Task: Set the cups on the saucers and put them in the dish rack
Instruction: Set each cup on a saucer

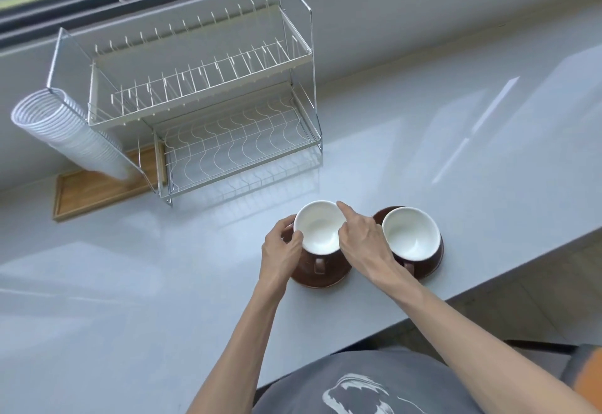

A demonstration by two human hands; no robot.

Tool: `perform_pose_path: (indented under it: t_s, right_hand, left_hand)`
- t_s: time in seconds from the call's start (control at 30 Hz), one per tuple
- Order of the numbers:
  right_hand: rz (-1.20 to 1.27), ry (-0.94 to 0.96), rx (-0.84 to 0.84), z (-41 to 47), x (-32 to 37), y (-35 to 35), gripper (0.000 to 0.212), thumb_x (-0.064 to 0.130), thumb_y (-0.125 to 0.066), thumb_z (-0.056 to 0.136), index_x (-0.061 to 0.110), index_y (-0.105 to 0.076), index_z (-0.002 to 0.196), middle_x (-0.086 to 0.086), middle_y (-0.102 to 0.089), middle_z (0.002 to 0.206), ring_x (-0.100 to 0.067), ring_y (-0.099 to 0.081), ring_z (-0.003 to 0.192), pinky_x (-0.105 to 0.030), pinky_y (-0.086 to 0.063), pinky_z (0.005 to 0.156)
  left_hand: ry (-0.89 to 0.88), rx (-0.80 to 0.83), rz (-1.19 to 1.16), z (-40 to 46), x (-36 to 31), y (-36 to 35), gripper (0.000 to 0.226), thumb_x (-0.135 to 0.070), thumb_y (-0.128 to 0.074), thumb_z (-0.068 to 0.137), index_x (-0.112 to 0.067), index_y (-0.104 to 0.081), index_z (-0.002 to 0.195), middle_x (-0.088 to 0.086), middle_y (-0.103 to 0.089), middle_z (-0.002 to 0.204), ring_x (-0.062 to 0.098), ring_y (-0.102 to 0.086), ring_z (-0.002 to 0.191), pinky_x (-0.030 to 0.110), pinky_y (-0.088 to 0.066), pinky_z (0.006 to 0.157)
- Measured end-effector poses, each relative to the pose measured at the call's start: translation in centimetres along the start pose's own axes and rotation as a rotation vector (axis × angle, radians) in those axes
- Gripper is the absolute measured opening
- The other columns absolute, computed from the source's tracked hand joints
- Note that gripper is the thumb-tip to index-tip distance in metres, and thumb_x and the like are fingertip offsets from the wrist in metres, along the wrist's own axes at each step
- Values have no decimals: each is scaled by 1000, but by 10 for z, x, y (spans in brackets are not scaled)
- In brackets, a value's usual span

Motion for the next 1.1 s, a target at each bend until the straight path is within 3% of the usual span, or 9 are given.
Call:
perform_pose_path:
  t_s: [0.1,0.27,0.4,0.6,0.8,0.93,1.1]
  right_hand:
    - [18,12,6,-10,2,-4,57,5,-40,87,14,-43,143,-21,-68,88,-42,-61,82,-42,-44,72]
    - [38,24,24,-22,5,-12,56,3,-41,87,16,-45,141,-18,-68,84,-40,-60,79,-38,-39,67]
    - [50,17,48,-26,8,-17,57,2,-41,87,15,-44,142,-21,-69,90,-42,-61,83,-41,-45,73]
    - [22,4,89,-26,9,-23,56,3,-39,89,15,-43,144,-24,-68,94,-43,-61,86,-41,-44,76]
    - [0,-13,91,-24,7,-24,57,3,-39,90,16,-42,145,-24,-69,95,-43,-61,87,-42,-46,78]
    - [1,-17,80,-20,5,-25,56,3,-39,90,18,-42,144,-22,-69,96,-44,-61,88,-42,-45,78]
    - [20,-4,71,-17,3,-25,54,4,-39,91,20,-43,142,-18,-68,93,-43,-60,86,-41,-42,73]
  left_hand:
    - [17,-11,-48,-7,11,6,36,-12,-52,92,-30,-67,119,-4,-71,111,21,-71,103,45,-64,86]
    - [34,-6,-125,-19,24,10,39,-9,-52,94,-22,-66,128,-7,-66,114,13,-68,107,28,-65,72]
    - [49,-19,-141,-22,31,16,38,-9,-51,95,-18,-64,130,0,-63,120,28,-70,107,27,-64,70]
    - [58,-24,-169,-22,37,18,38,-8,-50,95,-18,-64,128,4,-64,124,27,-71,105,24,-63,66]
    - [54,-23,-185,-19,38,17,34,-10,-51,95,-21,-65,124,-1,-64,121,29,-71,107,25,-64,69]
    - [53,-21,-173,-15,39,15,38,-11,-51,96,-21,-63,131,-4,-65,119,23,-69,110,35,-65,81]
    - [53,-16,-191,-12,37,11,41,-10,-51,96,-25,-63,133,-8,-65,115,21,-67,113,39,-64,85]
Point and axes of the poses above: each hand's wrist, its own z-axis towards the middle knuckle, its own y-axis out of the back of the hand, x = y × z, the point moved 9 cm from there along z, towards the middle knuckle
